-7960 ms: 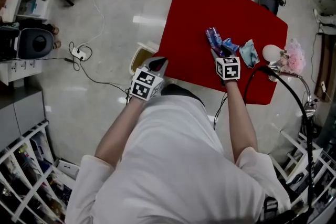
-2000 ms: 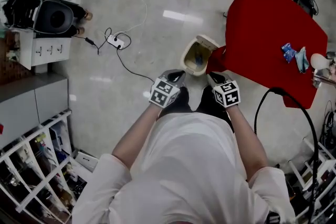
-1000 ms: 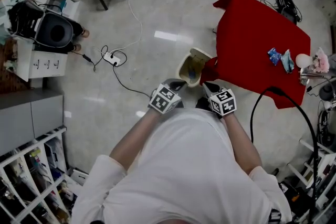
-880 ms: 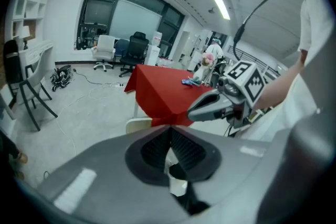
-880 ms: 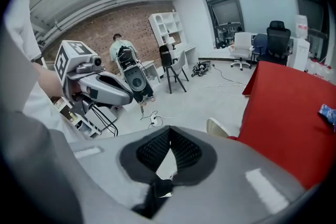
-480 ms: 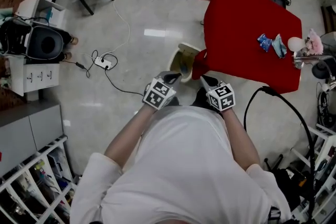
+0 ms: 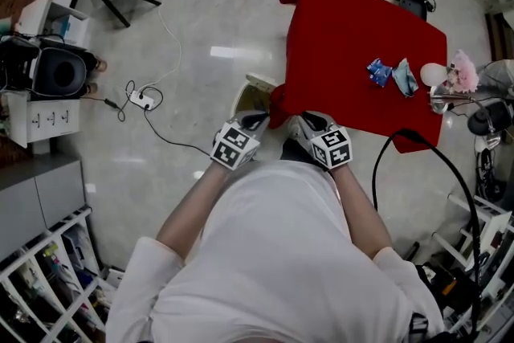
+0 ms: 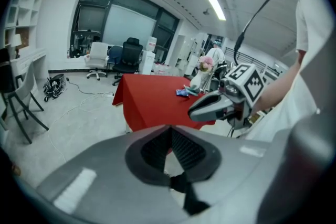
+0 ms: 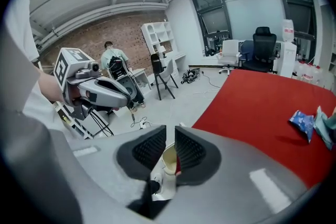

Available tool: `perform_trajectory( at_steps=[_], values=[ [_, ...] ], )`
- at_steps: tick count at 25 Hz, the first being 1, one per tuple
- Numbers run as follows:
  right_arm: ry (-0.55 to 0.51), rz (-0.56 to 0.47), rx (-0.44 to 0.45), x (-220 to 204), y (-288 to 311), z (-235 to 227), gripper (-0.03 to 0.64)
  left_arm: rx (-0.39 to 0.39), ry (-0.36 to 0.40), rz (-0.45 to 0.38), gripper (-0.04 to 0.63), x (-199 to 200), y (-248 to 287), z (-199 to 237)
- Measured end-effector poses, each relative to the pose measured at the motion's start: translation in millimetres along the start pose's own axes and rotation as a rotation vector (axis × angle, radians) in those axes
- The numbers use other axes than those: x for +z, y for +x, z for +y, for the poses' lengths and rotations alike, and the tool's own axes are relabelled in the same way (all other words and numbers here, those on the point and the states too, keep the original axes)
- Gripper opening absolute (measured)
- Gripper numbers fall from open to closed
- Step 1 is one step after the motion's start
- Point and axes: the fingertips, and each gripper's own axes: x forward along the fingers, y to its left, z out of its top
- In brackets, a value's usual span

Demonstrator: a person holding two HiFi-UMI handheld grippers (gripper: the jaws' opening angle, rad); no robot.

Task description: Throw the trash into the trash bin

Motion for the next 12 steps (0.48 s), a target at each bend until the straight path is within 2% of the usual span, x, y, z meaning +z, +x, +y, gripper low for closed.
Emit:
perform_trajectory(
  at_steps=[12],
  values=[
    [-0.003,0.019,-0.012,-3,-22,-101,0.094,0.021,-0.028,-0.002,0.005,40,71,-27]
  ],
)
